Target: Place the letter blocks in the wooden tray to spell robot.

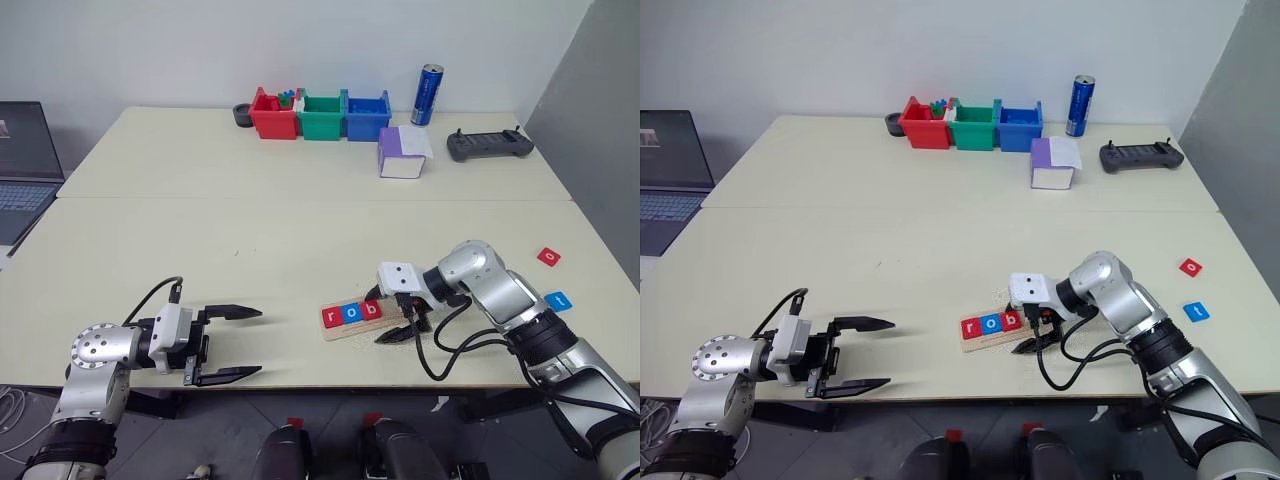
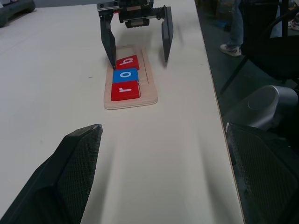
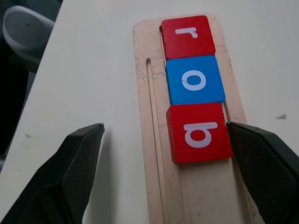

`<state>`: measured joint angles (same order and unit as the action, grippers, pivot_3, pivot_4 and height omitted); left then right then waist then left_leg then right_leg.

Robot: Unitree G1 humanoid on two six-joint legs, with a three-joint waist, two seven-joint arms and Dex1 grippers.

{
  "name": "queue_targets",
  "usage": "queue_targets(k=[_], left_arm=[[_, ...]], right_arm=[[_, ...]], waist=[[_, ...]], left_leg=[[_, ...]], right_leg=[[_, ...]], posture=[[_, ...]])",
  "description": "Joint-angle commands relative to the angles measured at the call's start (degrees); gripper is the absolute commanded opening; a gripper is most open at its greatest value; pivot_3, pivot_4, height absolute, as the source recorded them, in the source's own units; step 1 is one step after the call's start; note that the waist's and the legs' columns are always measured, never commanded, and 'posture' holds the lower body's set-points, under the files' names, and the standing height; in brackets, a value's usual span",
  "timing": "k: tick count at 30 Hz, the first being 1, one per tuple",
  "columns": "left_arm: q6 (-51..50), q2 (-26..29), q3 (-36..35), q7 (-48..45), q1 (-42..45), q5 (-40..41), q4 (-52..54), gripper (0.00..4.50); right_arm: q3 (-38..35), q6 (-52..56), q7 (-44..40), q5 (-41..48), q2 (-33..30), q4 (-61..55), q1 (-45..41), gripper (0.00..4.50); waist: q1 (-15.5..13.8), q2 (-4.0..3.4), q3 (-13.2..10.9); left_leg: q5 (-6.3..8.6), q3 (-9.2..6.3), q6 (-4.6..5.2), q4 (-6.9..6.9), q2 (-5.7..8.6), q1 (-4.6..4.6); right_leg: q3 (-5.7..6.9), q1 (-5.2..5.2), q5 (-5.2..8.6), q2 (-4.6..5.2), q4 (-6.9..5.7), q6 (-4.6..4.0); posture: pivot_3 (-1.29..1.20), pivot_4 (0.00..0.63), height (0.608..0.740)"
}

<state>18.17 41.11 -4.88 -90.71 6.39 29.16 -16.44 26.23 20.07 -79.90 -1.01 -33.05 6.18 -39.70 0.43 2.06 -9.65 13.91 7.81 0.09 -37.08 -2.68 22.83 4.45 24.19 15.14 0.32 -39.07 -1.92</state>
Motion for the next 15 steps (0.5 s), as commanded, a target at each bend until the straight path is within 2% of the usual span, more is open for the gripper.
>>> queue_targets(k=[1, 7, 12, 15], left_arm=[[0.38, 0.17, -1.33, -0.38, 0.57, 0.41, 0.19, 4.50], [0.28, -0.50, -0.22, -1.36, 3.31, -0.19, -1.64, 4.50], [0.43, -0.91, 0.10, -1.79, 4.60, -0.55, -2.54, 4.50], [0.88, -0.89, 0.28, -1.79, 4.65, -0.61, -3.12, 4.50]], right_arm=[[-4.68, 4.05, -0.01, 3.68, -2.19, -6.85, -0.08, 4.23], [-6.83, 7.35, 1.78, 6.35, -4.24, -11.61, 2.21, 4.23], [-4.98, 7.68, 0.74, 8.02, -4.22, -12.24, 4.05, 4.23], [-3.38, 6.17, 1.98, 6.74, -3.15, -9.60, 4.37, 3.63]], waist=[[-0.04, 0.00, 0.00], [-0.09, 0.01, 0.01], [-0.02, 0.01, 0.00], [-0.01, 0.01, 0.00]], left_leg=[[0.00, 0.00, 0.00, 0.00, 0.00, 0.00], [0.01, -0.01, 0.00, 0.01, 0.00, -0.01], [0.01, -0.01, 0.00, 0.02, 0.00, 0.00], [0.01, 0.00, 0.00, 0.02, 0.00, 0.00]], right_leg=[[0.00, 0.00, 0.00, 0.00, 0.01, 0.00], [0.01, -0.01, 0.02, 0.00, 0.04, -0.02], [0.02, 0.00, 0.01, 0.00, 0.02, -0.02], [0.02, 0.00, 0.02, 0.00, 0.03, -0.02]], posture=[[0.00, 0.150, 0.740], [0.00, 0.150, 0.740], [0.00, 0.150, 0.740], [0.00, 0.150, 0.740]])
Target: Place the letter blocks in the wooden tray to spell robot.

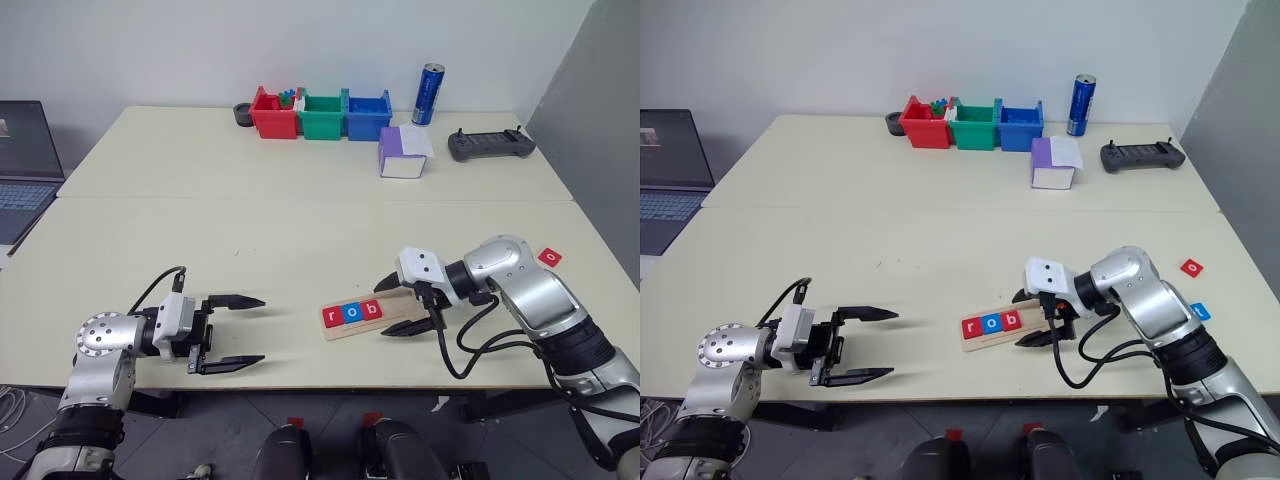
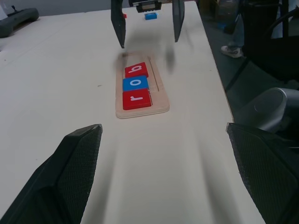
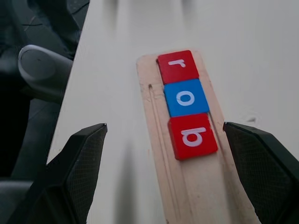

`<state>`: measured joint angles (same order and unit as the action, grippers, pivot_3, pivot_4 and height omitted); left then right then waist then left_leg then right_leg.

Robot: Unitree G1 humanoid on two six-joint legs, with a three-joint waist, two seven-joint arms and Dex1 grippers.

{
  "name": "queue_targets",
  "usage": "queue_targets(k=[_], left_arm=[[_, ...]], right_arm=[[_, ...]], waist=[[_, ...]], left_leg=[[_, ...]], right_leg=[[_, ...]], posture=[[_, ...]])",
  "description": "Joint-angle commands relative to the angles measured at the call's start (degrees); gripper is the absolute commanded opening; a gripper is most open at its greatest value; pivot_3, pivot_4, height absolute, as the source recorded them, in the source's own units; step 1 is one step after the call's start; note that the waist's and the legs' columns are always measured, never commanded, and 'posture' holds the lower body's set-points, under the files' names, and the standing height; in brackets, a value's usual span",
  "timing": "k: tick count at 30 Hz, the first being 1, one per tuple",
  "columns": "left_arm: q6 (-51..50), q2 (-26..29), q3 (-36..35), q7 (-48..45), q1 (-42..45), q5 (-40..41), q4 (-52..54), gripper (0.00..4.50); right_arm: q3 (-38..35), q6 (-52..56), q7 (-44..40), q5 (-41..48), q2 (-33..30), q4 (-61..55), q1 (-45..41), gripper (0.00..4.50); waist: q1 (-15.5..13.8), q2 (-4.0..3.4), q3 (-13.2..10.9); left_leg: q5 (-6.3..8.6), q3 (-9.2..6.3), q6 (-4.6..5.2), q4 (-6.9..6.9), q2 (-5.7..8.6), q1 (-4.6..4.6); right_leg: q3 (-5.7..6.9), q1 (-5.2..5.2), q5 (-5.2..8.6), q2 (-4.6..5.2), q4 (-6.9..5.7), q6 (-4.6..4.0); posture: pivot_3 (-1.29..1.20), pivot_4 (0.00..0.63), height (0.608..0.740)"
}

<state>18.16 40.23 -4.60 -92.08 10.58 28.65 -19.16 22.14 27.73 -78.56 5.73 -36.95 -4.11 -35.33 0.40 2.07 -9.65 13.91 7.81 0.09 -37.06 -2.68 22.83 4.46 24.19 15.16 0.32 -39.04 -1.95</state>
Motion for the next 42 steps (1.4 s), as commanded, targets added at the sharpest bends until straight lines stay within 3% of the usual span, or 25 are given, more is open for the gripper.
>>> queue_targets(k=[1, 11, 22, 28, 31, 37, 40, 42], left_arm=[[1.08, 0.02, 0.07, -0.42, 0.41, -0.08, -0.61, 4.50], [2.39, 0.25, -0.06, -0.42, -0.48, 0.30, -1.58, 4.50], [2.71, 0.54, -0.91, -0.42, -1.59, 0.54, -1.28, 4.50], [2.10, 0.79, -1.48, -0.40, -1.91, 0.58, -0.39, 4.50], [1.81, 0.91, -1.66, -0.39, -1.84, 0.64, -0.06, 4.50], [1.03, 0.47, -1.72, -0.07, -1.83, 0.91, 1.18, 4.50], [1.03, -0.12, -1.43, 0.26, -1.47, 0.60, 1.08, 4.50], [0.97, -0.42, -1.22, 0.21, -1.25, 0.57, 0.98, 4.50]], right_arm=[[0.93, -1.72, 0.93, -0.07, 1.18, 1.70, -0.07, 3.31], [1.47, -5.12, 1.57, -0.42, 3.32, 8.55, -1.66, 0.01], [2.32, -7.78, 1.27, -1.75, 5.13, 12.89, -3.17, 0.01], [-2.84, -3.43, -2.01, 4.76, 2.00, 4.44, -2.52, 0.01], [-9.21, 1.70, 1.05, 9.37, 0.45, -0.06, -1.89, 0.01], [-34.55, 13.70, 19.54, 15.17, -2.53, -2.01, 8.94, 0.01], [-42.71, 10.84, 23.67, 13.89, -4.75, 2.19, 17.47, 0.58], [-46.77, 7.18, 25.39, 13.05, -6.26, 7.78, 21.64, 1.25]], waist=[[0.04, 0.00, 0.00], [0.03, 0.00, 0.00], [0.06, 0.00, 0.00], [0.03, 0.00, 0.00], [-0.06, 0.00, 0.00], [-0.61, 0.06, 0.04], [-0.86, 0.09, 0.05], [-0.75, 0.07, 0.05]], left_leg=[[0.00, 0.01, 0.00, 0.00, 0.00, 0.00], [0.00, 0.01, 0.00, -0.01, 0.00, 0.00], [0.00, 0.01, 0.00, -0.01, 0.00, 0.00], [0.00, 0.00, 0.00, -0.01, 0.00, 0.00], [0.00, -0.01, 0.00, -0.01, 0.00, 0.02], [0.00, -0.07, -0.02, 0.01, 0.06, 0.03], [0.00, -0.06, -0.01, 0.00, 0.15, 0.05], [0.01, -0.01, 0.01, 0.01, 0.18, 0.06]], right_leg=[[0.00, 0.00, 0.00, 0.00, 0.00, 0.00], [0.00, 0.00, 0.00, 0.00, 0.00, 0.00], [-0.01, 0.00, 0.00, 0.00, -0.01, 0.00], [0.00, 0.00, 0.00, 0.00, -0.01, 0.00], [0.00, 0.00, 0.00, 0.01, 0.00, 0.00], [0.03, -0.04, 0.00, 0.09, 0.06, -0.03], [0.05, -0.06, 0.02, 0.21, 0.08, -0.06], [0.04, -0.06, 0.03, 0.21, 0.08, -0.06]], posture=[[0.00, 0.150, 0.740], [0.00, 0.150, 0.740], [0.00, 0.150, 0.740], [0.00, 0.150, 0.740], [0.00, 0.150, 0.740], [0.00, 0.150, 0.740], [0.00, 0.150, 0.740], [0.00, 0.150, 0.740]])
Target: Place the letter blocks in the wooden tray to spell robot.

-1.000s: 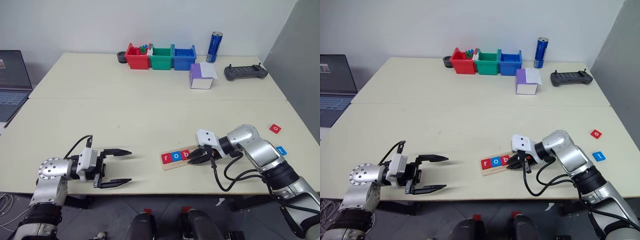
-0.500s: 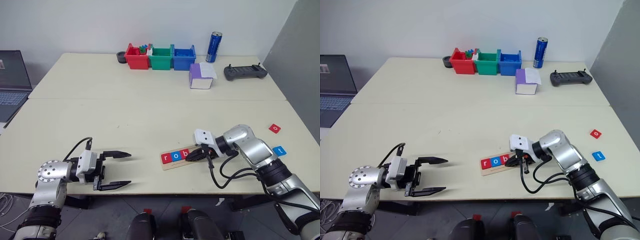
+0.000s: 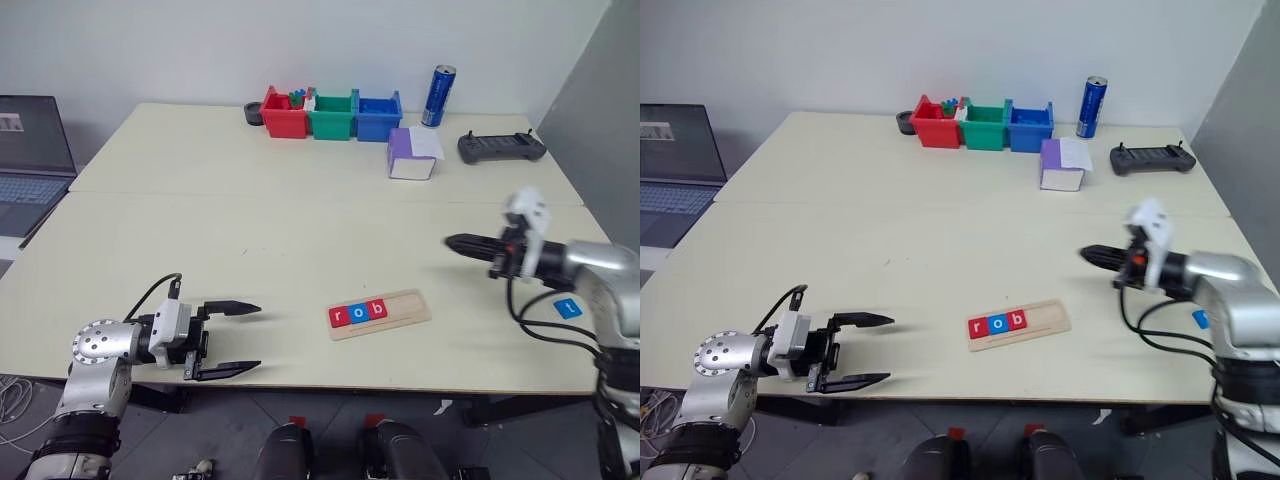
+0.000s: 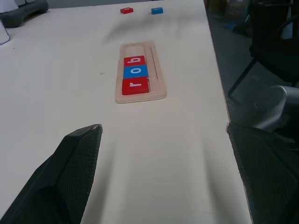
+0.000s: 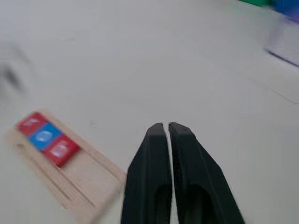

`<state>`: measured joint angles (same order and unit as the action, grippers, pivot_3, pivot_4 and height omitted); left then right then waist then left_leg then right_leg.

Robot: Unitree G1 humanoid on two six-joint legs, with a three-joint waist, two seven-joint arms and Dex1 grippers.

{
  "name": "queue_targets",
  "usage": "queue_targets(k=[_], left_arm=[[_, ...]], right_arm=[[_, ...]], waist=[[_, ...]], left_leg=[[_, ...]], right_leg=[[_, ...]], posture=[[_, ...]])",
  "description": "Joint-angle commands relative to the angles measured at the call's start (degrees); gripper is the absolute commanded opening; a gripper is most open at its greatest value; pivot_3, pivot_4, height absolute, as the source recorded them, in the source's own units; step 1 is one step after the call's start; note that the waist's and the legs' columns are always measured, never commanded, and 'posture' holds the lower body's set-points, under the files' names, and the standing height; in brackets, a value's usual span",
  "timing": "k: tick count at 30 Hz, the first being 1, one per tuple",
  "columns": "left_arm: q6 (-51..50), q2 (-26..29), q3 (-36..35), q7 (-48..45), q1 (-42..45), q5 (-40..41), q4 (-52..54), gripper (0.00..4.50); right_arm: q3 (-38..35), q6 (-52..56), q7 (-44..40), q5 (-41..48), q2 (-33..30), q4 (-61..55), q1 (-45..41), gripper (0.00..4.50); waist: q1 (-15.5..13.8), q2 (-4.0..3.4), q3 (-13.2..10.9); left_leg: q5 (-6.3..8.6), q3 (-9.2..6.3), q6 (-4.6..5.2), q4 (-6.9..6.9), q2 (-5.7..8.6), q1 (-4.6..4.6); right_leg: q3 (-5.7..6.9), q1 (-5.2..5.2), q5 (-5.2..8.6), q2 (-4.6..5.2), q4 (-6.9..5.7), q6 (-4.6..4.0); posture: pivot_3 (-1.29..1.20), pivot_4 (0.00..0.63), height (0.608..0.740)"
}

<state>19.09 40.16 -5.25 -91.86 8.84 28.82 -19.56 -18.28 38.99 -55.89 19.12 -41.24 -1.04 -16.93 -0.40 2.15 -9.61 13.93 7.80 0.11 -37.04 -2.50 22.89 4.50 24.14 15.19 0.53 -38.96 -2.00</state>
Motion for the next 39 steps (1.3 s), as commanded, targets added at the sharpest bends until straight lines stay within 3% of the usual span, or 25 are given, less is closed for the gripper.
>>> queue_targets(k=[1, 5, 9, 15, 21, 39], left_arm=[[0.01, -0.35, -0.53, -0.20, 0.65, 0.38, 1.18, 4.50], [0.24, 0.46, -0.40, -0.63, 1.46, 0.52, -0.14, 4.50], [0.53, 0.79, -0.11, -0.64, 1.83, 0.60, -0.65, 4.50], [0.82, 1.13, 0.22, -0.64, 2.00, 0.73, -1.06, 4.50], [0.95, 1.46, 0.19, -0.64, 1.42, 0.96, -0.76, 4.50], [0.03, 1.58, -2.60, 0.14, -3.13, 0.96, 3.14, 4.50]], right_arm=[[-7.81, -6.26, 3.45, -0.54, -2.74, 7.95, 4.01, 1.61], [-8.88, -13.85, 5.15, -1.55, -5.59, 20.06, 1.30, 2.97], [-5.44, -20.98, 5.40, -4.31, -6.76, 32.47, -4.14, 4.38], [0.15, -32.12, 7.99, -9.74, -7.27, 52.31, -14.85, 4.45], [3.86, -36.07, 13.07, -13.28, -4.66, 65.26, -24.35, 4.45], [2.71, -39.44, 26.92, -12.68, 1.58, 70.93, -26.42, 4.45]], waist=[[0.15, -0.04, -0.01], [1.49, -0.15, -0.04], [2.49, -0.15, -0.04], [2.28, -0.19, -0.06], [2.31, -0.19, -0.06], [2.29, -0.17, -0.04]], left_leg=[[0.00, 0.01, 0.01, 0.00, 0.00, -0.02], [0.00, 0.10, 0.03, 0.03, -0.04, -0.15], [-0.01, 0.09, 0.02, 0.07, -0.19, -0.30], [-0.02, 0.20, 0.00, 0.10, -0.19, -0.27], [-0.07, 0.39, -0.09, 0.07, -0.16, -0.29], [-0.12, 0.45, -0.19, 0.07, -0.16, -0.32]], right_leg=[[-0.01, -0.01, 0.00, 0.00, -0.01, 0.01], [-0.04, 0.00, -0.03, -0.06, -0.12, 0.06], [-0.14, -0.06, -0.06, -0.30, -0.14, 0.13], [-0.24, -0.04, -0.06, -0.34, -0.11, 0.12], [-0.41, -0.03, -0.06, -0.29, -0.08, 0.12], [-0.49, -0.04, -0.07, -0.28, -0.07, 0.11]], posture=[[0.00, 0.150, 0.740], [0.00, 0.150, 0.740], [0.00, 0.150, 0.740], [0.00, 0.150, 0.740], [0.00, 0.150, 0.740], [0.00, 0.150, 0.740]])
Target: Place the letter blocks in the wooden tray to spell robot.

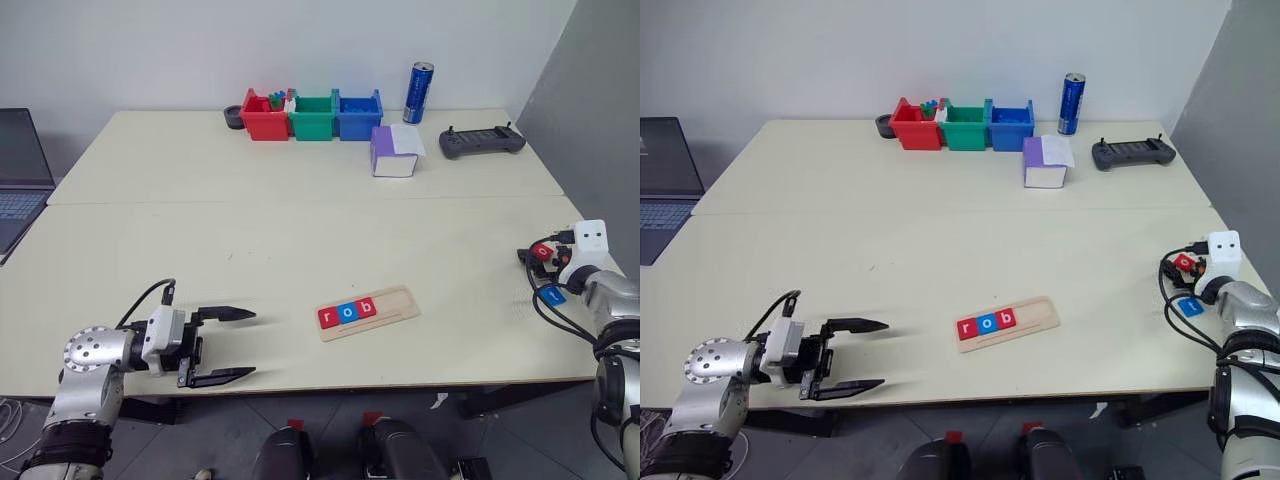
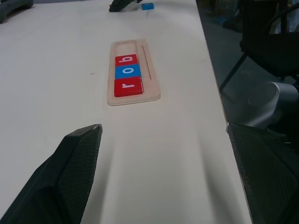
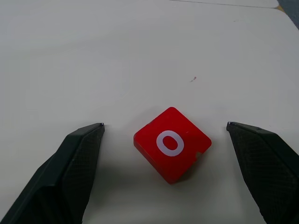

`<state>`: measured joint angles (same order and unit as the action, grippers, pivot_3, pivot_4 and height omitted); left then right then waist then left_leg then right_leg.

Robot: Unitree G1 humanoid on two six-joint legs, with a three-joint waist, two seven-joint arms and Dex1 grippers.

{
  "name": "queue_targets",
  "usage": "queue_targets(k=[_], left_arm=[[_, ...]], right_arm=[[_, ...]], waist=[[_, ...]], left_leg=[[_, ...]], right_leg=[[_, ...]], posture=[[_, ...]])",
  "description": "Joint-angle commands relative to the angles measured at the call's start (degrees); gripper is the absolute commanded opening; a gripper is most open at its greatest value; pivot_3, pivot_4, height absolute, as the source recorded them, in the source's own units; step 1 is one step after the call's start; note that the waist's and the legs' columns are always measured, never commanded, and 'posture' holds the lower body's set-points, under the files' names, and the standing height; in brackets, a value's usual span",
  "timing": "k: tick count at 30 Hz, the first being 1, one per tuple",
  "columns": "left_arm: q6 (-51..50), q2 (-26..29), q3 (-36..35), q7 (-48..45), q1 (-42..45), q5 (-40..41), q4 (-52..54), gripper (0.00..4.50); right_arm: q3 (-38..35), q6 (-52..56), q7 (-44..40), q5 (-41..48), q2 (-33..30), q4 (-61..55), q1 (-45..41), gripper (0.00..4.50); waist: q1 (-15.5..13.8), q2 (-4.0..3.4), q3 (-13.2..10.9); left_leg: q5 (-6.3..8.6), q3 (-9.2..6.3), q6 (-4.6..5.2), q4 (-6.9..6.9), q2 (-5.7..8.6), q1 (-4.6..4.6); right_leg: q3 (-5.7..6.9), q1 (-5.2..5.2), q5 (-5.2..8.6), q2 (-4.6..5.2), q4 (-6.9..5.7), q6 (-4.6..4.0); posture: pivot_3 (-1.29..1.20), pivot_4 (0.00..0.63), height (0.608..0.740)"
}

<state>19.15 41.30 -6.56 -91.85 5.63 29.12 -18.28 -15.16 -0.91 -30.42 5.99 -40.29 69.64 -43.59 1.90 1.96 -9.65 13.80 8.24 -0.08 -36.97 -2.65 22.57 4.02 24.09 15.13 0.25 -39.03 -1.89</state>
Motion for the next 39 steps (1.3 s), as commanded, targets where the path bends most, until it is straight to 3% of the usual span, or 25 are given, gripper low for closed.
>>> queue_targets(k=[1, 3, 6, 12, 14, 17, 23, 26, 32, 39], left_arm=[[-0.03, 0.41, -1.29, 0.13, 0.09, 0.65, 1.87, 4.50], [0.00, 0.34, -1.18, 0.12, 0.37, 0.56, 1.72, 4.50], [0.00, 0.35, -1.14, 0.12, 0.62, 0.51, 1.67, 4.50], [-0.19, 0.43, -0.99, -0.03, 1.06, 0.43, 1.43, 4.50], [-0.32, 0.33, -0.73, -0.15, 1.50, 0.31, 1.18, 4.50], [-0.57, 0.11, -0.17, -0.53, 2.59, 0.11, 0.48, 4.50], [0.10, 1.24, 2.54, -0.65, 5.36, 0.46, -2.37, 4.50], [1.19, 2.33, 4.37, -0.65, 6.89, 0.90, -4.66, 4.50], [2.34, 2.95, 7.26, -0.65, 9.40, 1.60, -6.82, 4.50], [2.75, 2.95, 8.57, -0.65, 10.26, 1.95, -7.14, 4.50]], right_arm=[[-0.32, 0.76, 1.42, 0.37, 0.93, 0.18, 0.43, 4.45], [-0.29, 1.91, 1.21, 0.32, 1.64, 0.26, 0.78, 4.45], [-0.54, 3.07, 1.15, 0.61, 2.16, 0.10, 1.06, 3.88], [-1.00, 4.80, 2.54, 1.57, 2.50, -2.50, 3.33, 2.00], [-1.39, 6.35, 3.70, 2.32, 3.27, -6.09, 5.43, 2.00], [-1.82, 11.23, 5.37, 4.08, 6.15, -20.43, 12.27, 2.00], [-3.90, 33.07, 20.35, 8.58, 17.39, -69.85, 30.34, 2.00], [-2.37, 45.17, 28.06, 10.40, 25.11, -89.50, 35.11, 2.00], [0.66, 53.98, 36.73, 7.54, 34.34, -97.90, 35.77, 2.00], [0.76, 55.09, 41.46, 4.79, 37.73, -96.34, 34.31, 2.00]], waist=[[0.00, 0.06, 0.04], [0.04, 0.08, 0.05], [0.09, 0.15, 0.10], [-0.04, 0.29, 0.19], [-0.13, 0.34, 0.23], [-0.39, 0.49, 0.33], [-0.38, 0.45, 0.44], [0.02, 0.31, 0.39], [-0.18, 0.31, 0.39], [-0.22, 0.31, 0.39]], left_leg=[[0.01, 0.00, 0.02, 0.00, 0.00, -0.01], [0.05, 0.00, 0.09, 0.00, 0.00, -0.03], [0.06, 0.00, 0.11, 0.00, -0.02, -0.08], [0.11, -0.01, 0.19, -0.02, -0.02, -0.16], [0.11, -0.02, 0.19, -0.01, -0.01, -0.16], [0.11, -0.06, 0.19, -0.01, -0.01, -0.14], [0.11, -0.28, 0.17, 0.11, -0.05, 0.02], [0.11, -0.30, 0.17, 0.12, -0.06, 0.12], [0.11, -0.31, 0.18, 0.06, -0.04, 0.14], [0.12, -0.29, 0.17, 0.07, 0.02, 0.27]], right_leg=[[0.00, -0.01, 0.00, 0.00, 0.00, 0.00], [0.00, -0.02, -0.01, 0.00, -0.01, 0.01], [0.00, -0.05, -0.01, 0.00, -0.02, 0.02], [0.00, -0.13, -0.05, 0.01, -0.02, 0.08], [0.00, -0.15, -0.05, 0.02, -0.01, 0.08], [0.03, -0.16, -0.05, 0.03, 0.01, 0.08], [0.20, -0.03, 0.00, 0.02, 0.00, 0.04], [0.21, 0.09, 0.01, 0.02, -0.05, 0.03], [0.22, 0.09, -0.03, 0.02, -0.01, 0.10], [0.21, 0.17, 0.03, 0.05, 0.06, 0.00]], posture=[[0.00, 0.150, 0.740], [0.00, 0.150, 0.740], [0.00, 0.150, 0.740], [0.00, 0.150, 0.740], [0.00, 0.150, 0.740], [0.00, 0.150, 0.740], [0.00, 0.150, 0.740], [0.00, 0.150, 0.740], [0.00, 0.150, 0.740], [0.00, 0.150, 0.740]])
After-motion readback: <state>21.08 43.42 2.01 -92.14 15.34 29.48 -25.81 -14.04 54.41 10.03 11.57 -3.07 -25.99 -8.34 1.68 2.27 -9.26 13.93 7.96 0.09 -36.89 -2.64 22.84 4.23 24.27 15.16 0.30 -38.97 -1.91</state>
